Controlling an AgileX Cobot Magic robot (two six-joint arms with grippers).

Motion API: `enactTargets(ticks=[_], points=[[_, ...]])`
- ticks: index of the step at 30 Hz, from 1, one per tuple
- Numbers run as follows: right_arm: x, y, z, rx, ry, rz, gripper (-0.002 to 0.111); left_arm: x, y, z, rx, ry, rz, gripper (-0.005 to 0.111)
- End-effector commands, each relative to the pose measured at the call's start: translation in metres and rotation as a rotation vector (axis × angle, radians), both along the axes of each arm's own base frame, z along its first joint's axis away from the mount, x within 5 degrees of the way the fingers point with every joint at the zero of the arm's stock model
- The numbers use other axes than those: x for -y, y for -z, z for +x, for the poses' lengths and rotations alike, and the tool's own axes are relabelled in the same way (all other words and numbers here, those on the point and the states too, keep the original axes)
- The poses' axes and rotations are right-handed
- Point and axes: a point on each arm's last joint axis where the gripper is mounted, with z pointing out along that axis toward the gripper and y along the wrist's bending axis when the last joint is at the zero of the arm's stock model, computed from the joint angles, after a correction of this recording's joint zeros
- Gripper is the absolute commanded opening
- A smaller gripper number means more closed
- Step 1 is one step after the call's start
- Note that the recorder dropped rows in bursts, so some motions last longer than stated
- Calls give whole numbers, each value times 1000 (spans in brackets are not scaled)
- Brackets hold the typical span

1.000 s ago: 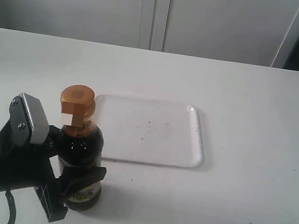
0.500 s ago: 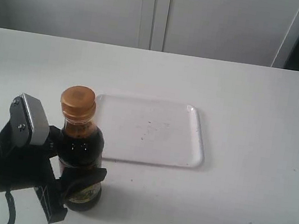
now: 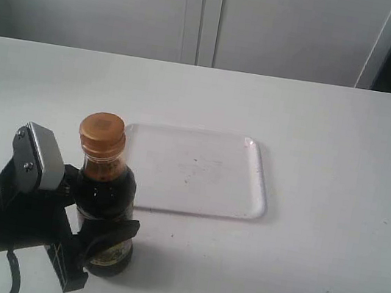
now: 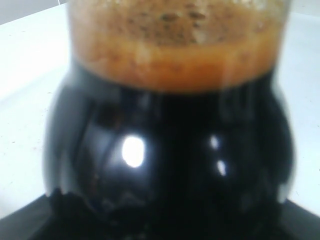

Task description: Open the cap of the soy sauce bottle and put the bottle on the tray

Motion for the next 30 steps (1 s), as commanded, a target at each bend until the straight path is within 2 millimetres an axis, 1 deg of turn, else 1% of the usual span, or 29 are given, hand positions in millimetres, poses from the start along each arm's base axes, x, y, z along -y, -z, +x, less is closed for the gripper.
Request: enactTargets(ticks=[1,3,4,5,6,9,11,15,18,19,22,26,30], points=[[0,-34,3,60,6,2,0,2,0,-3,6,30,3,0],[0,-46,7,61,6,-2,0,2,0,-3,6,30,3,0],[-1,-60,11,70,9,-21,0,2,0,-3,6,30,3,0],[-1,-65,13,71,9,-29,0,2,0,-3,6,30,3,0],[-2,-75,18,74,12,-41,0,2,0,-3,6,30,3,0],[-4,-93,28,58,9,-83,0,2,0,-3,6,30,3,0],[-6,-108,38,28,0,-121,0,2,0,-3,6,30,3,0],[-12,-129,62,-86,-34,-235,0,2,0,-3,6,30,3,0],[-17,-134,82,-200,-76,-328,0,2,0,-3,6,30,3,0],[-18,-133,90,-242,-91,-367,0,2,0,-3,6,30,3,0],[-22,-126,103,-304,-118,-420,0,2,0,-3,6,30,3,0],[-33,-116,115,-347,-187,-479,0,2,0,-3,6,30,3,0],[-49,-107,123,-371,-268,-546,0,2,0,-3,6,30,3,0]])
